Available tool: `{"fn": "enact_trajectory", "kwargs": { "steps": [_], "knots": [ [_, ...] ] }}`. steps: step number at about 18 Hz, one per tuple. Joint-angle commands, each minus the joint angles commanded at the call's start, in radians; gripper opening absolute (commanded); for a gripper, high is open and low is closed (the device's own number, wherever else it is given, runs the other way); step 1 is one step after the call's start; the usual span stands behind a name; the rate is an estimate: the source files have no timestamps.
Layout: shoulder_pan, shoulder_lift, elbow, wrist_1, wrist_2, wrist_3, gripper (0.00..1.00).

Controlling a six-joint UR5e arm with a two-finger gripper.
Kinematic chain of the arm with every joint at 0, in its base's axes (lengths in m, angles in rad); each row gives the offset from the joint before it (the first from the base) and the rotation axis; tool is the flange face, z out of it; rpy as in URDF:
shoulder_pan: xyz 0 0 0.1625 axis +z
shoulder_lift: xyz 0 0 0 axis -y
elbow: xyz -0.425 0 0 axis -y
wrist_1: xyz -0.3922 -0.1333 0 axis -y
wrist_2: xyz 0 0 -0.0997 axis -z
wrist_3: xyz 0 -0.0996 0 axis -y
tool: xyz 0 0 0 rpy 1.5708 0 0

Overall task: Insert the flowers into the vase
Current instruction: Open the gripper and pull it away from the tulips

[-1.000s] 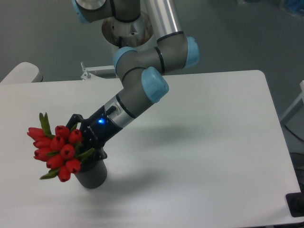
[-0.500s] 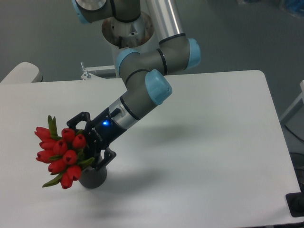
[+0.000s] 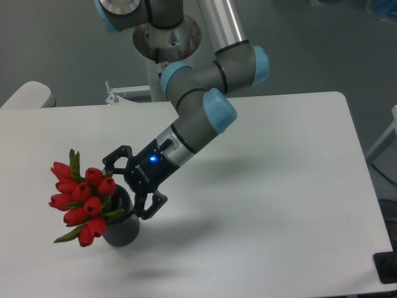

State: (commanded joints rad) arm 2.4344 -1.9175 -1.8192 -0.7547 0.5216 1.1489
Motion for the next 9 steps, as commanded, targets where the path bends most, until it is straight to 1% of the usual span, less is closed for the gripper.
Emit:
{"fn": "enact_trajectory", "kwargs": {
  "steps": [3, 4, 6, 7, 9],
  "knots": [
    [0.037, 0.021, -0.021, -0.002, -0.002, 0.008, 1.0],
    [0.043, 0.023, -0.02, -0.002, -0.002, 0.009, 1.0],
    [0.043, 0.025, -0.022, -0.002, 0.005, 0.055, 1.0],
    [0.043, 0.041, -0.025, -0.002, 0.008, 0.08, 1.0],
    [0.083, 0.077, -0.032, -0.005, 0.011, 0.087, 1.0]
  ]
}}
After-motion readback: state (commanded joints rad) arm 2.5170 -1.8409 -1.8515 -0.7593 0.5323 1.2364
